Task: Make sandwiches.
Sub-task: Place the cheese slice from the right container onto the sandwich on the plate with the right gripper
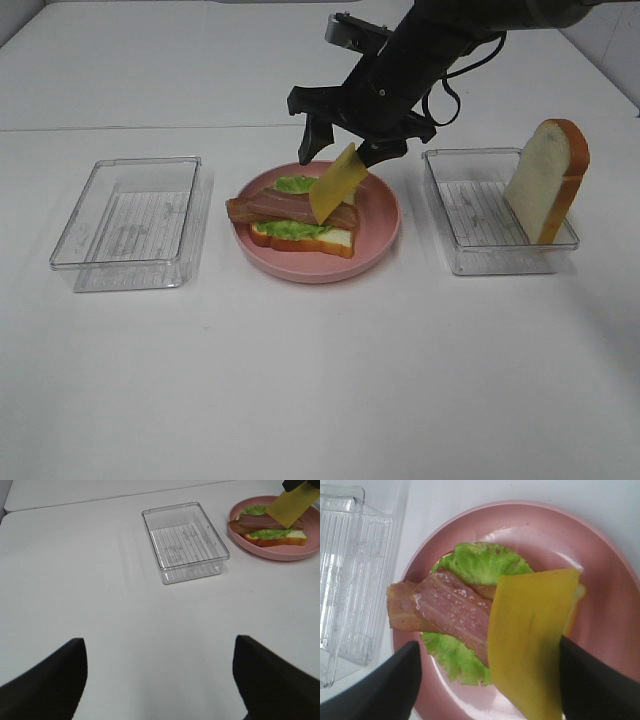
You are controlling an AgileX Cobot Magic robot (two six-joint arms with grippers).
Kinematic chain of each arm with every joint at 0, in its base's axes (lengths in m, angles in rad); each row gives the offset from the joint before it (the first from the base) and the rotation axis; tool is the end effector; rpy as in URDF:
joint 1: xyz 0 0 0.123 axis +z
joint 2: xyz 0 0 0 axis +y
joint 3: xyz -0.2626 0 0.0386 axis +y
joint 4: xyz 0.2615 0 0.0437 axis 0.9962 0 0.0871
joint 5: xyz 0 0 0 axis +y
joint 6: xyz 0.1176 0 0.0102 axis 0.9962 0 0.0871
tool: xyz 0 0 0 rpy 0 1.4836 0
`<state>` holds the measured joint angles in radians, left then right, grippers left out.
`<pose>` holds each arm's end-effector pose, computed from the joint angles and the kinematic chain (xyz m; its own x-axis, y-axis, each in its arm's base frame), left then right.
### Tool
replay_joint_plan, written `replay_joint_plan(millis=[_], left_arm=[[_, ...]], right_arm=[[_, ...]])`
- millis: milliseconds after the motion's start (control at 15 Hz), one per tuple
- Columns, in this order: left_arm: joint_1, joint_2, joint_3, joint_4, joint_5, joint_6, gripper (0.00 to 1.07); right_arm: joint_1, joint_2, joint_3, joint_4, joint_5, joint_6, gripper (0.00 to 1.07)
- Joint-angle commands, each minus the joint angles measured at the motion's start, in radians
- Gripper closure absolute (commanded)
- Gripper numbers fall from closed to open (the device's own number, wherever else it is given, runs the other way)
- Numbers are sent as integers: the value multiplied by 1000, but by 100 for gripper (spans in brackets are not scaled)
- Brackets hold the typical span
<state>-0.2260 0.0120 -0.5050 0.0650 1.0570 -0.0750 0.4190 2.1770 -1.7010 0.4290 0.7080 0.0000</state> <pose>0.0524 -0.0052 0.2729 -0.4536 0.0602 -0.8892 0.1554 0.9878 -0.0123 0.4348 0.2286 0.1372 -0.9175 -0.0627 -0.3927 -0.2259 0.8949 0.3849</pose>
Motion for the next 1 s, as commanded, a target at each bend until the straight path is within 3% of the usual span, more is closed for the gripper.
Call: replay_joint_plan(millis=[67,467,667,1000], left_arm=[[-4,-4,3,-8,-10,-3,30],[-4,-4,3,-8,-10,-3,30],[-4,-4,3,-8,-10,-3,30],[-4,-4,3,-8,-10,-3,30]], right_arm=[[-2,1,2,-28,10,6,34],[-1,1,2,-8,29,6,34],[-1,1,1,77,29,-68,35],[1,1,1,171,32,-102,56]])
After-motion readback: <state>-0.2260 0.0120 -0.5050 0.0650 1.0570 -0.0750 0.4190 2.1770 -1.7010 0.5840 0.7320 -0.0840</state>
